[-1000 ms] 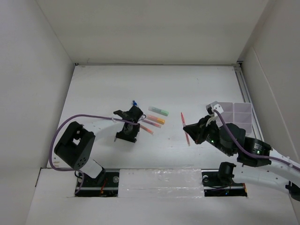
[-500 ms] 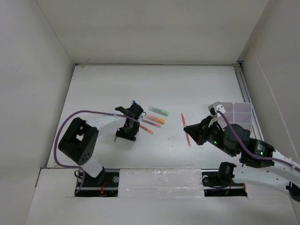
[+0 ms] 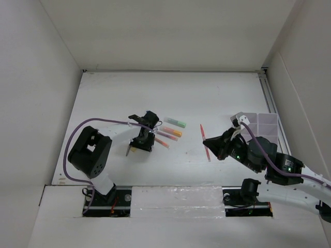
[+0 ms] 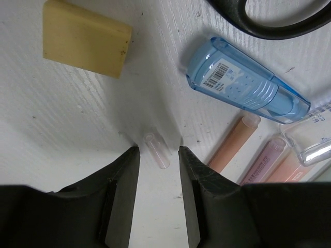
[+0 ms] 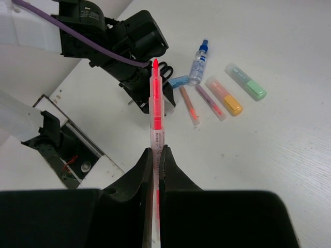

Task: Sort the stationery into containers
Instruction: Grab a piece of stationery with the left arm, then cap the pen

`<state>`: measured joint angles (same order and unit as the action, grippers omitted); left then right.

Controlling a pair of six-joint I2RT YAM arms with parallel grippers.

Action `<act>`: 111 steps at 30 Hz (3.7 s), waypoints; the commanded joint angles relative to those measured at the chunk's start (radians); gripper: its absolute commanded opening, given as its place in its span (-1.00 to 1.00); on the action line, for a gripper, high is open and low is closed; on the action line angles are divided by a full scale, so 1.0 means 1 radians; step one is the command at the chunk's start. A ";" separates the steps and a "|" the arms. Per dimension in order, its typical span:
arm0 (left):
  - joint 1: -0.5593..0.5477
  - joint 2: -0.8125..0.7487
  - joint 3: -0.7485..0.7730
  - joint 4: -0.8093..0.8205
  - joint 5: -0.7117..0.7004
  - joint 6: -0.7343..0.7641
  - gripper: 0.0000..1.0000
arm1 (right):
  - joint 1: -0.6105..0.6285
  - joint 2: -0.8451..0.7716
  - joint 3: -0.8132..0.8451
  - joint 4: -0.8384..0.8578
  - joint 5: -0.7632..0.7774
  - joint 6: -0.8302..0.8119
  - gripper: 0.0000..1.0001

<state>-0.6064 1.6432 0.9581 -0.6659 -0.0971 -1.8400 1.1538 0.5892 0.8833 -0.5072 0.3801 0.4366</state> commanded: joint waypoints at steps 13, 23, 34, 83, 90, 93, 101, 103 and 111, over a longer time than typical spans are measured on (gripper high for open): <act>0.060 0.041 -0.105 0.032 0.011 0.110 -1.00 | 0.011 -0.028 0.002 0.056 -0.010 -0.013 -1.00; 0.014 -0.164 0.085 0.115 -0.181 0.545 -1.00 | 0.011 0.026 0.002 0.056 -0.035 -0.022 -1.00; 0.082 -0.388 0.143 0.405 0.247 1.065 -1.00 | 0.011 0.123 -0.081 0.235 -0.268 0.036 -1.00; 0.082 -0.735 0.028 0.658 0.479 1.276 -1.00 | -0.164 0.393 -0.231 0.953 -0.538 0.274 -1.00; 0.082 -0.735 0.028 0.658 0.519 1.276 -1.00 | -0.164 0.422 -0.222 0.966 -0.526 0.246 -1.00; 0.082 -0.735 0.028 0.658 0.519 1.276 -1.00 | -0.175 0.458 -0.202 0.966 -0.526 0.246 -1.00; 0.082 -0.735 0.037 0.637 0.487 1.285 -1.00 | -0.204 0.472 -0.202 0.978 -0.535 0.235 -1.00; 0.082 -0.735 0.037 0.628 0.487 1.285 -1.00 | -0.204 0.472 -0.202 0.978 -0.535 0.226 -1.00; 0.082 -0.735 0.027 0.637 0.505 1.285 -1.00 | -0.232 0.501 -0.173 0.998 -0.556 0.226 -1.00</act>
<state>-0.5236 0.9257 0.9817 -0.0639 0.3916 -0.5644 0.9337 1.0832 0.6594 0.4065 -0.1577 0.6800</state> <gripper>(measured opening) 0.050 0.061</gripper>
